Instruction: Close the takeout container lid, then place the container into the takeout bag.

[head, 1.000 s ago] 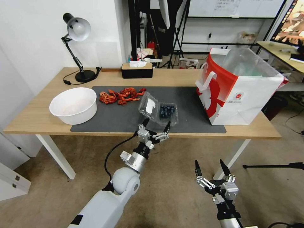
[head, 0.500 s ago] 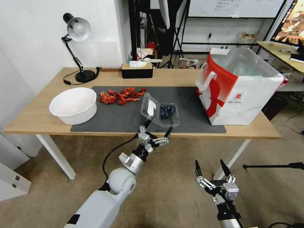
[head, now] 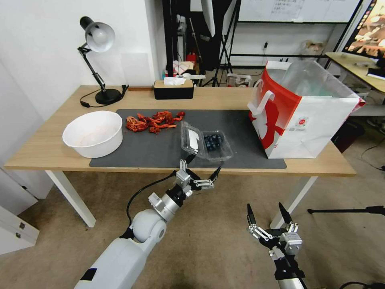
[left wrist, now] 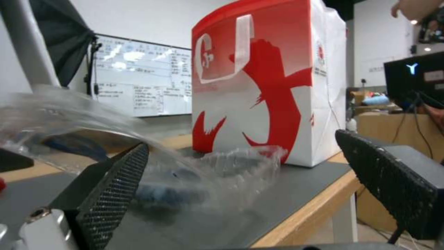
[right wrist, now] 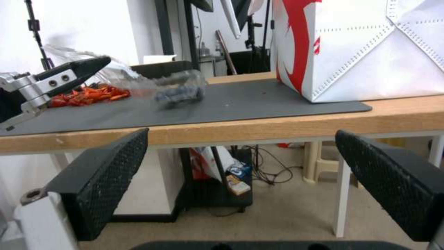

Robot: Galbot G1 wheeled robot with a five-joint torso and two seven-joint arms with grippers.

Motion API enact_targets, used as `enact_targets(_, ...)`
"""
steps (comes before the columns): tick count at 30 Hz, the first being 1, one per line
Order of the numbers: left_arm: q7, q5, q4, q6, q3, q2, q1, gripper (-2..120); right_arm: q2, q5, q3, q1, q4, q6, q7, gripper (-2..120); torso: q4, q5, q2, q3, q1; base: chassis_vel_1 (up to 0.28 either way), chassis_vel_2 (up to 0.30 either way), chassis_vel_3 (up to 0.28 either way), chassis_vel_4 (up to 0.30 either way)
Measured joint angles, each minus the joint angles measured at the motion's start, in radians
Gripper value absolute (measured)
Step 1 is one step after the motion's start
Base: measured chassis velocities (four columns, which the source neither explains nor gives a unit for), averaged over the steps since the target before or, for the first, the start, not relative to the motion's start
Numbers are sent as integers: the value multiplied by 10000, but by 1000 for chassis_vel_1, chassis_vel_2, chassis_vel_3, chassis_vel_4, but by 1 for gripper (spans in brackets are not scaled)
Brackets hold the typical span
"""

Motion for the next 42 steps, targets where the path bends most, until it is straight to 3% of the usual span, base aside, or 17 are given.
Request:
enact_targets(15, 226, -93, -113, 21, -47, 105, -171, 100, -7, 18, 14, 6, -19, 47, 1, 100, 1, 0, 0, 0, 0, 0, 0, 0, 0)
enact_targets(42, 31, -1426, 143, 961, 1476, -45, -1548, 100, -83, 85, 87, -34, 120, 52, 19, 100, 0, 0, 0, 0, 0, 0, 0, 0, 0)
